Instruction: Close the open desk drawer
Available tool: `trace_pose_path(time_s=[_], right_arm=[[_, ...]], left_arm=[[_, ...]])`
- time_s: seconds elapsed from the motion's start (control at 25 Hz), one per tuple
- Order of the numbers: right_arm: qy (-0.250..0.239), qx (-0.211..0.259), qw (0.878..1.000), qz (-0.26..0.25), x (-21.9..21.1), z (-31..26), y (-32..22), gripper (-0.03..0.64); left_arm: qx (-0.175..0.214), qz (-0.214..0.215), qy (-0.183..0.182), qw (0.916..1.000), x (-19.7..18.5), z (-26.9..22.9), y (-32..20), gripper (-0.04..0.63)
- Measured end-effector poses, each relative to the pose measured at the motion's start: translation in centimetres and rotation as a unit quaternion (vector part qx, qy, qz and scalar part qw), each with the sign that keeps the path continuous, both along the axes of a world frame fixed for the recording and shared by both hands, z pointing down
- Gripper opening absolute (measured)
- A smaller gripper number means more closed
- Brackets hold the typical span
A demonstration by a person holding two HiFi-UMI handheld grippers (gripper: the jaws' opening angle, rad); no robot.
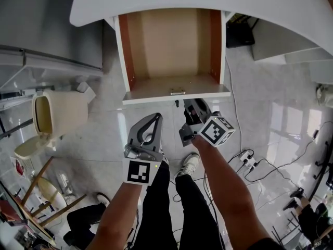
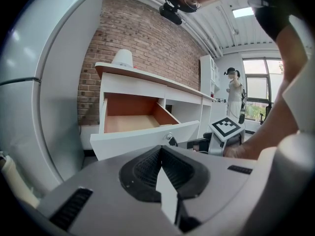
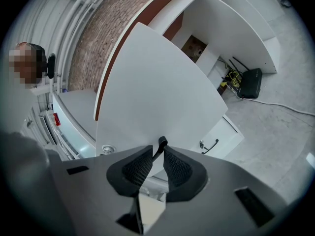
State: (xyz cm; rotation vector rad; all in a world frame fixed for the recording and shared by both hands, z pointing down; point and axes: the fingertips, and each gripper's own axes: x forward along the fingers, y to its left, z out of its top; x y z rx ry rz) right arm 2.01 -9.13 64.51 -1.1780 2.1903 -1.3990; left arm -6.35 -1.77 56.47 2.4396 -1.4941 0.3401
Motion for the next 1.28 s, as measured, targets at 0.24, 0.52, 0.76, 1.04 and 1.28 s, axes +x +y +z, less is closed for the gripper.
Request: trace_pose_path(time_s=[0.24, 0.52, 0.76, 1.04, 1.28], right_arm=[[0.0, 0.002, 1.0, -0.003, -0.1, -1.0, 0.1, 0.08], [-0.012, 0.013, 1.0, 0.0, -0.1, -3.1, -0.4, 0.081], [-0.025, 0.014, 1.0, 0.007, -0.1, -4.4, -0.7, 0.081], [-0.036, 0.012, 0.999, 0.011, -0.1, -5.4, -1.1, 0.081], [-0.043, 0.013, 0.999, 0.021, -0.1, -6.1, -1.3, 0.081]], left_arm=[[0.006, 0.01, -0.006, 0.9999, 0.1, -0.4, -0.1, 0.008], [0.008, 0.018, -0.009, 0.9998, 0.4, -0.8, -0.3, 0.008], [0.009, 0.019, -0.008, 0.9997, 0.4, -1.3, -0.5, 0.008], [0.01, 0.017, -0.003, 0.9998, 0.4, -1.7, -0.9, 0.008], [0.006, -0.001, 0.01, 0.9999, -0.1, -2.2, -1.5, 0.008]])
